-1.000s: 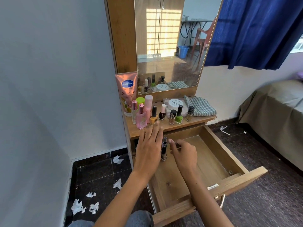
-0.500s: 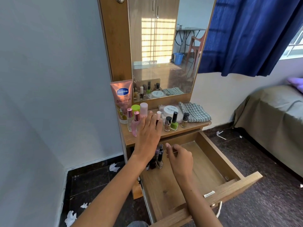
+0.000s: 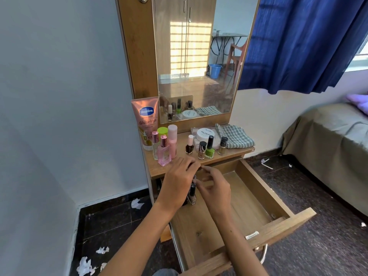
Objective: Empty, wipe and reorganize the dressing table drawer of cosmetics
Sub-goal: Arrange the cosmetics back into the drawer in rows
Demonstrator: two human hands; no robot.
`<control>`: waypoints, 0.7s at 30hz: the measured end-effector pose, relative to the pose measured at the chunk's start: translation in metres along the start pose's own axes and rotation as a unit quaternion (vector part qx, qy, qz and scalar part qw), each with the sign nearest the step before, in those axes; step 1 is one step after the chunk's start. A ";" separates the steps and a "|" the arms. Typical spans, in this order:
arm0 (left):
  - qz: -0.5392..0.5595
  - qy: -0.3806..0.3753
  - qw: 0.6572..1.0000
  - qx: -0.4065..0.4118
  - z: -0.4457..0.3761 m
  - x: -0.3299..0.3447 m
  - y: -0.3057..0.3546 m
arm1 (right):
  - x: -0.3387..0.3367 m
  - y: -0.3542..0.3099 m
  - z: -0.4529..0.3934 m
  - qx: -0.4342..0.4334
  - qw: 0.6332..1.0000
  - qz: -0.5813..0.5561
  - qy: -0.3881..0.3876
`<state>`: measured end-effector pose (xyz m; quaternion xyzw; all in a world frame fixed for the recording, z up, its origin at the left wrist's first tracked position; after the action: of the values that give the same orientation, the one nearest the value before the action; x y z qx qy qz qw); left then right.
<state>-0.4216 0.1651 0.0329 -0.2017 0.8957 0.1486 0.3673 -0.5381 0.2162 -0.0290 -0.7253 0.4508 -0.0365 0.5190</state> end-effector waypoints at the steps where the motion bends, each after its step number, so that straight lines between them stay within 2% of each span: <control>1: 0.014 0.002 1.000 0.004 0.002 -0.002 0.003 | 0.001 -0.001 0.000 -0.017 1.000 0.001 -0.008; 8: 0.120 0.015 0.992 -0.027 0.019 -0.002 0.010 | 0.002 -0.005 0.001 -0.073 0.995 0.028 -0.061; 11: 0.132 -0.003 0.990 -0.052 0.026 0.003 0.009 | 0.002 -0.003 0.003 -0.059 0.995 0.053 -0.053; 14: 0.072 -0.034 0.992 -0.093 0.043 0.015 0.003 | -0.007 0.005 0.002 0.029 0.998 0.046 0.018; 16: 0.020 -0.073 0.990 -0.122 0.059 0.026 -0.002 | -0.013 0.012 0.002 0.103 0.993 0.042 0.034; 21: -0.023 -0.140 0.978 -0.154 0.088 0.047 -0.007 | -0.001 0.022 0.004 0.225 0.972 0.059 -0.041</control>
<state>-0.3960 0.1833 -0.0626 -0.2534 0.7969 0.3030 0.4571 -0.5505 0.2187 -0.0480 -0.5626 0.4516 -0.0766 0.6882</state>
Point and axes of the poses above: each hand's wrist, its own z-axis away from the middle knuckle, its own x-axis out of the palm, y = z × x, the point moved 3 cm from there along -z, towards the middle knuckle, and after that the axes turned 4 degrees about -z, right-handed, at the moved point
